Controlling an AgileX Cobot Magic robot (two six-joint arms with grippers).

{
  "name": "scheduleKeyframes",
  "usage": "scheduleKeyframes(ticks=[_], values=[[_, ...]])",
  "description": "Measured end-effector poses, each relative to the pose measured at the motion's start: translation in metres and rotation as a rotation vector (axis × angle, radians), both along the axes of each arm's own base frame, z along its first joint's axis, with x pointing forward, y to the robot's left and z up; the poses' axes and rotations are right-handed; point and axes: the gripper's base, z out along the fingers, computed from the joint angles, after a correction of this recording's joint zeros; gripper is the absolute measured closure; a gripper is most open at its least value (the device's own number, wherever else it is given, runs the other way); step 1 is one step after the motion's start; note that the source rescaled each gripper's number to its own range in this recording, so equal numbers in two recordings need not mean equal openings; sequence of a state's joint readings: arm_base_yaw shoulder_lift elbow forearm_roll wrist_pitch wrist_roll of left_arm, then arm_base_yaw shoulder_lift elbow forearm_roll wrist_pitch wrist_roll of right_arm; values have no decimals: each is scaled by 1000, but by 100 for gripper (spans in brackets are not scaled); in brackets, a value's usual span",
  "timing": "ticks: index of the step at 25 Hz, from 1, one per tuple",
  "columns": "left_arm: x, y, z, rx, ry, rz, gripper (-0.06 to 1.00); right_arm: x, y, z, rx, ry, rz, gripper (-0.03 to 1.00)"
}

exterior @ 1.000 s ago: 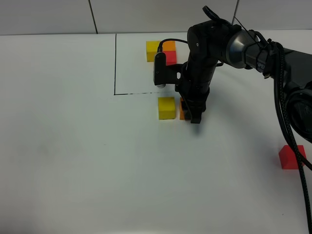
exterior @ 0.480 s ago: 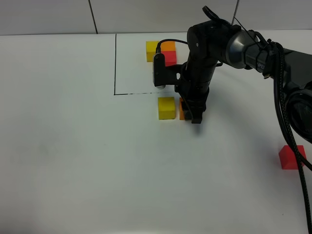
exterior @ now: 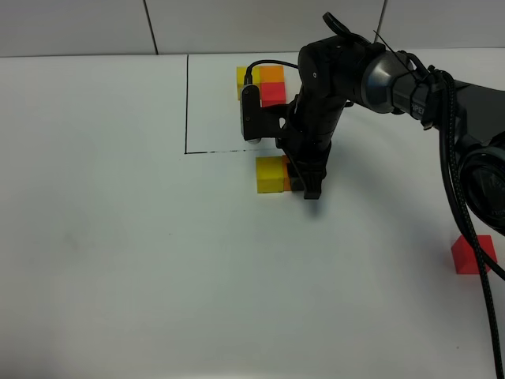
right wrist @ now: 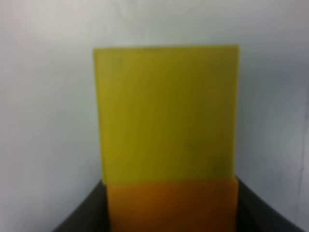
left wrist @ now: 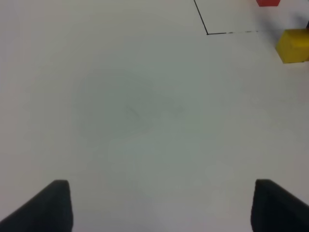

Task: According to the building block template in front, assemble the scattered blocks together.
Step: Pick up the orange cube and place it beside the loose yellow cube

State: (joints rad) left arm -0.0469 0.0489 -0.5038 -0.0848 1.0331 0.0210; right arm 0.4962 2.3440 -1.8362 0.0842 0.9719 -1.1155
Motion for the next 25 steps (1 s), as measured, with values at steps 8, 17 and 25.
scheduleKeyframes(ticks=[8, 17, 25], values=[[0, 0, 0, 0, 0, 0, 25, 0, 0, 0, 1, 3, -12, 96], [0, 0, 0, 0, 0, 0, 25, 0, 0, -1, 1, 9, -30, 96], [0, 0, 0, 0, 0, 0, 25, 0, 0, -2, 2, 18, -58, 96]])
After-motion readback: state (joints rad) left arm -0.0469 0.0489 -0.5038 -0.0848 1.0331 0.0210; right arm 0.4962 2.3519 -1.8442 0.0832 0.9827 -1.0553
